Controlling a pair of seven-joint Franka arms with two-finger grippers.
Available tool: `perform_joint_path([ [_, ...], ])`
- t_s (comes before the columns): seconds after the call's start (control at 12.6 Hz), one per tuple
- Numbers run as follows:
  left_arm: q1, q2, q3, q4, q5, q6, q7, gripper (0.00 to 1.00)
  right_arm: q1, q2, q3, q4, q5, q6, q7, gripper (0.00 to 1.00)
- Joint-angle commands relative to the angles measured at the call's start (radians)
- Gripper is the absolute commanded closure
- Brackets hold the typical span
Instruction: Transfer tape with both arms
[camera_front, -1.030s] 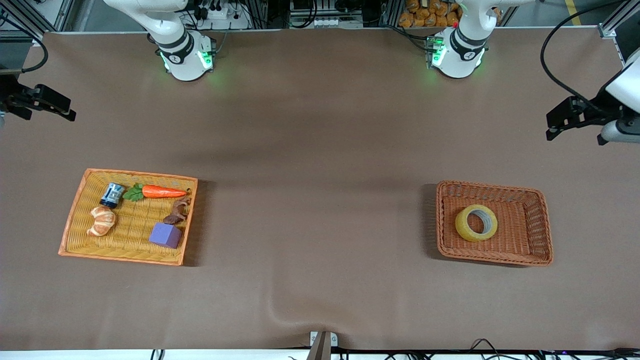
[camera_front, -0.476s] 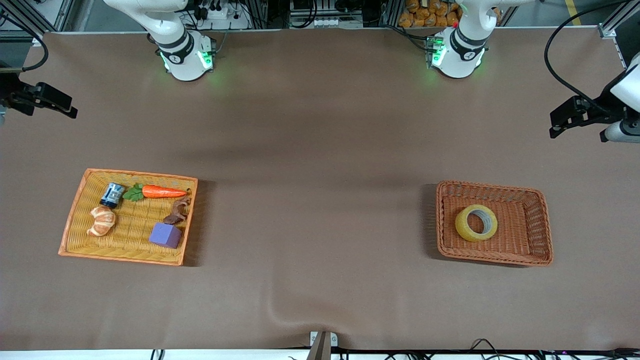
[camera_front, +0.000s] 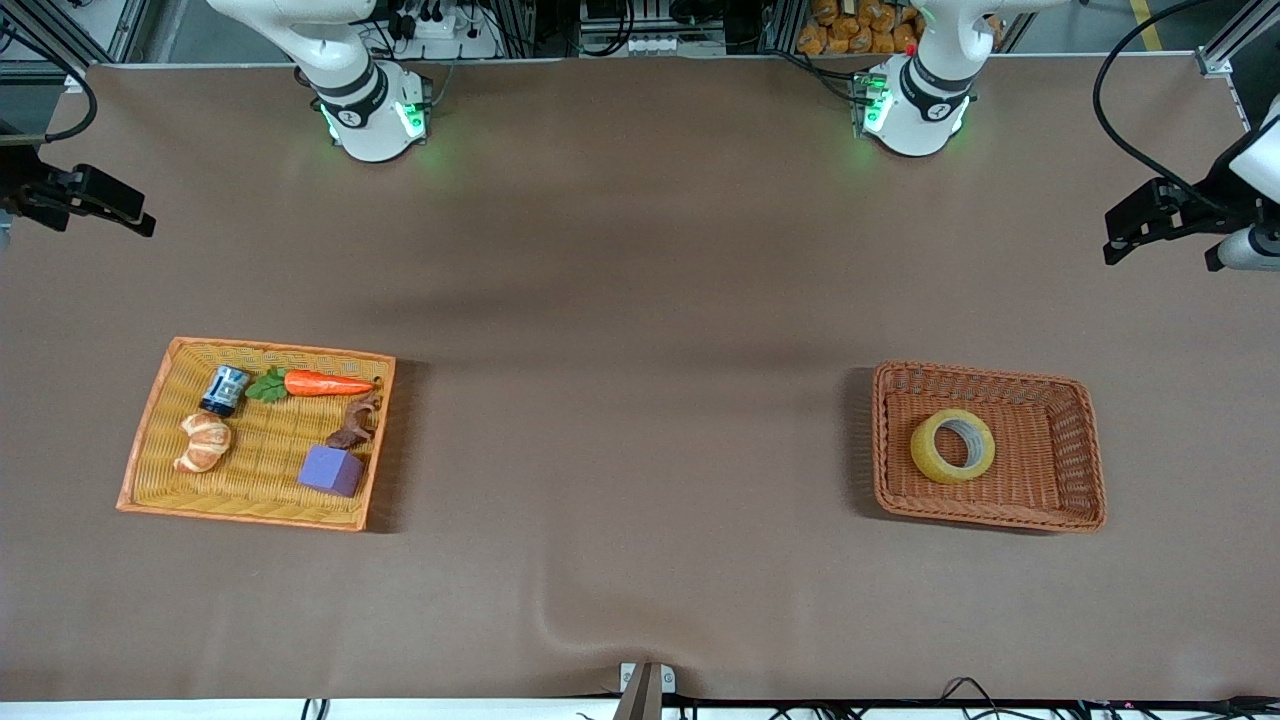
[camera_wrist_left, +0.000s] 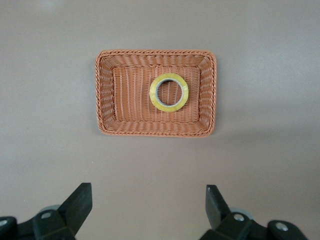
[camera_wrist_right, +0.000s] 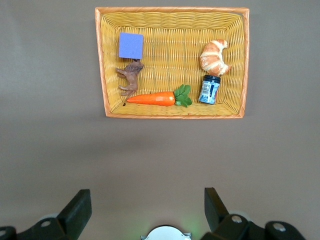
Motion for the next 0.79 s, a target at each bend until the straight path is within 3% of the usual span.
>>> perform_joint_path([
  [0.0,0.002,-0.018,-0.001,-0.008,0.01,-0.014,-0.015,0.0,0.012,-0.021,-0.006,-0.011,0.012,0.001,0.02,0.0],
  [0.71,-0.001,-0.018,-0.004,-0.018,0.001,-0.014,-0.081,0.0,0.011,-0.022,-0.005,-0.014,0.012,0.0,0.02,0.0],
])
